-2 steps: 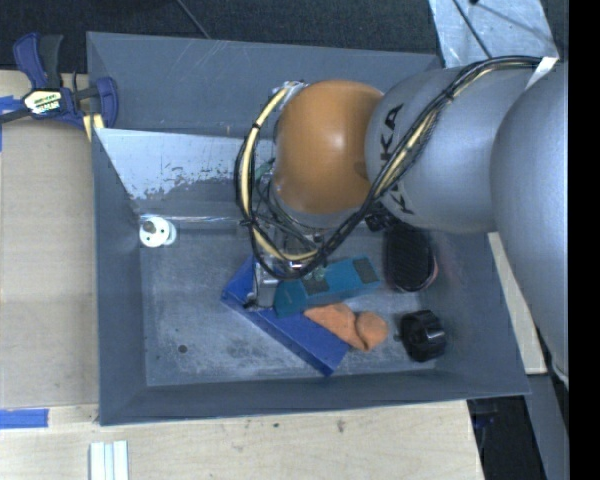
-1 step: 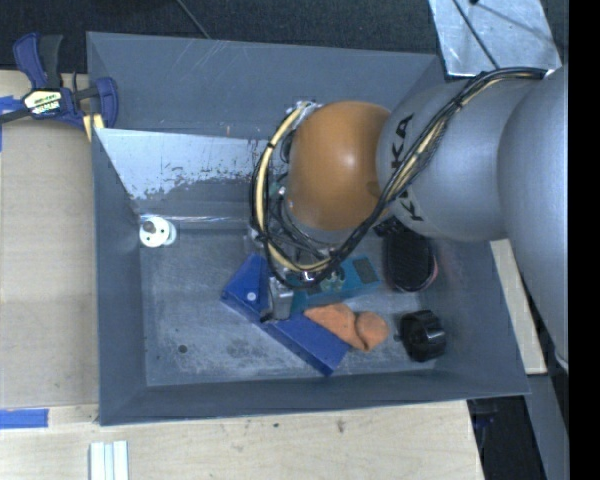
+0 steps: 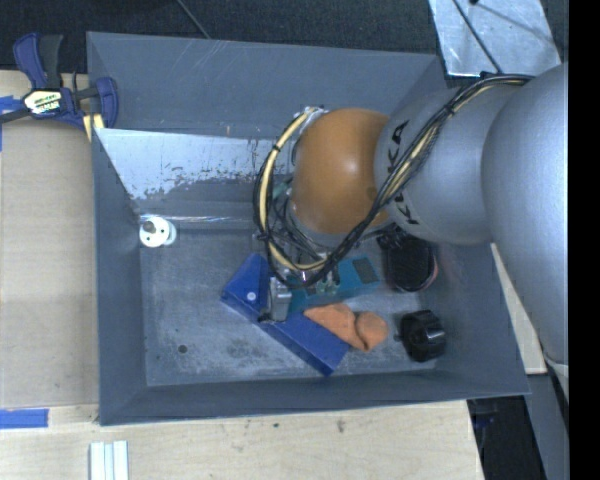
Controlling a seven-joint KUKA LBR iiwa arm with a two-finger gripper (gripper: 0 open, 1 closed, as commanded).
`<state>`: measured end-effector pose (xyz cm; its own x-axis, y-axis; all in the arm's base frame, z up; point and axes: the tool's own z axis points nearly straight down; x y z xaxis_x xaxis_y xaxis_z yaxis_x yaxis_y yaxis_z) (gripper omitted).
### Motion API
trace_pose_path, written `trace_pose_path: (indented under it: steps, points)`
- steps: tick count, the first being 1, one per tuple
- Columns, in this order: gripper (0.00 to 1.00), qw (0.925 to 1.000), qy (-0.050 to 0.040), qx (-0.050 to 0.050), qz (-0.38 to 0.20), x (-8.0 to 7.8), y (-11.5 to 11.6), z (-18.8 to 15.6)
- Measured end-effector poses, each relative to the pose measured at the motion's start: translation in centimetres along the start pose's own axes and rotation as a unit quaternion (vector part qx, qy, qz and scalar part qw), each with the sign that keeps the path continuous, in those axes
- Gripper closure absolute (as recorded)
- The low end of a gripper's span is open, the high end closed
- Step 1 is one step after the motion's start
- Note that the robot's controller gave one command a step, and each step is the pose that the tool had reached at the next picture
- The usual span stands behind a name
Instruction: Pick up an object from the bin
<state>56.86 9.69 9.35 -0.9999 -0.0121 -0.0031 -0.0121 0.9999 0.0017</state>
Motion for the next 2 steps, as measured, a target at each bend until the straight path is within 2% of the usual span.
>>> trace_pose_path:
  steps: [1,2]
  points:
    - [0.0,0.9909,-0.0048,-0.001,-0.134,0.3,-0.5,1.2]
    - [1.0,0.9993,-0.013,-0.002,-0.035,-1.1,0.1,1.4]
